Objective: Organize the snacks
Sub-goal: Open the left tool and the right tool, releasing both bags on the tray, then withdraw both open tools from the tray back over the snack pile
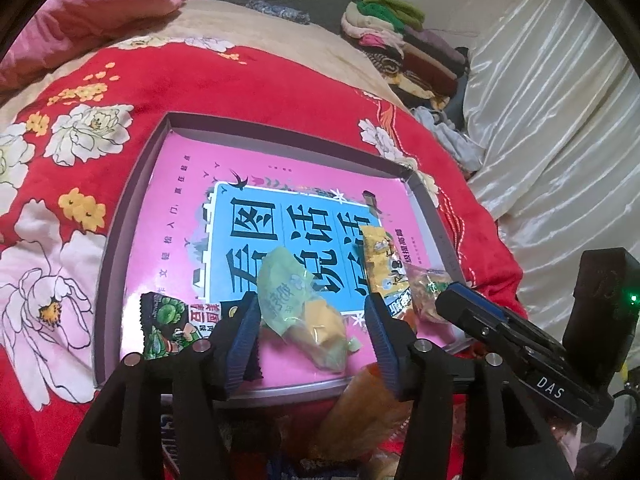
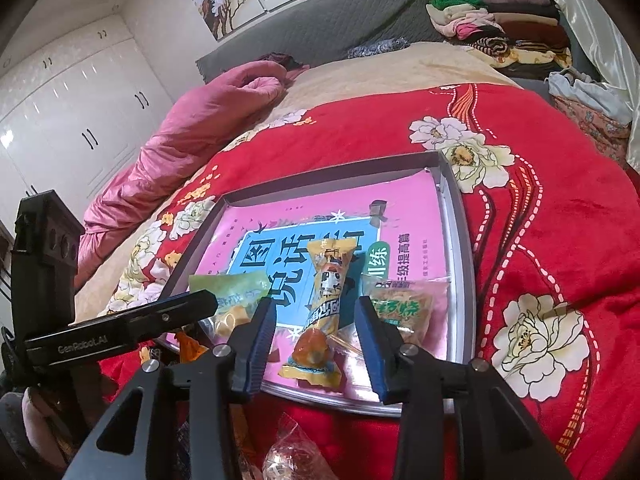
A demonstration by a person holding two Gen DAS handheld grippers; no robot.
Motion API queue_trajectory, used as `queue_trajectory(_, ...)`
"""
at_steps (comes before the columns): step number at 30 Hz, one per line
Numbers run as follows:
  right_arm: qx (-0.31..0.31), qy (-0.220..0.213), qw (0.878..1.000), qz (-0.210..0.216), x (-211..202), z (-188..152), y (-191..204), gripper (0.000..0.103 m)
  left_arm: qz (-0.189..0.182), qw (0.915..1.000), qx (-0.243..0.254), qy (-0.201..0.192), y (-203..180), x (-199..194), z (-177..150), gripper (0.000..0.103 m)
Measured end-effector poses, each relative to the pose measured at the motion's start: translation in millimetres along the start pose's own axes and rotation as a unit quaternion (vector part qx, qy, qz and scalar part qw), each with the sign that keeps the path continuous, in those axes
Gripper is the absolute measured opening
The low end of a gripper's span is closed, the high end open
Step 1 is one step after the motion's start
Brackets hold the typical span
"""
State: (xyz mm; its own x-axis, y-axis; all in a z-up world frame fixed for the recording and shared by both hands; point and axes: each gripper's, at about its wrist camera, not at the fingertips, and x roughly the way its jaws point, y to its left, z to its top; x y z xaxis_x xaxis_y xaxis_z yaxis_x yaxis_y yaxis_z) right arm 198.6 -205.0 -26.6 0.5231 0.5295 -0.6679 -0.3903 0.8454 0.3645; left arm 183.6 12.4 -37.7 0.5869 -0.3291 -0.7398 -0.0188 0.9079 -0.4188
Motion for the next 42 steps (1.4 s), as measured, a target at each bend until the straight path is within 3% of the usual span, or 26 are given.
queue_trajectory(6, 0.000, -0.004, 1.000, 0.002, -3, 1, 0, 0.043, 0.004, 1.0000, 0.000, -0.008, -1, -7, 0, 0.066)
queue_trajectory(10, 0.001, -0.009, 1.000, 0.004, -5, 1, 0, 0.050, 0.006, 0.9999, 0.000, -0.012, 0, -13, 0, 0.075)
queue_trajectory(14, 0.000, -0.011, 1.000, 0.005, -6, 1, 0, 0.053, 0.006, 0.9998, -0.002, -0.016, -1, -19, -1, 0.077)
queue_trajectory(22, -0.014, -0.019, 1.000, 0.010, -12, 2, 7, 0.059, 0.028, 0.9991, -0.003, -0.033, 1, -36, -4, 0.081)
queue_trajectory(31, -0.028, -0.031, 0.999, 0.013, -18, 2, 13, 0.065, 0.052, 0.9968, 0.040, -0.046, -13, -57, -14, 0.082)
queue_trajectory(42, -0.034, -0.042, 0.998, 0.019, -27, 2, 13, 0.069, 0.054, 0.9968, 0.046, -0.038, -13, -70, -21, 0.082)
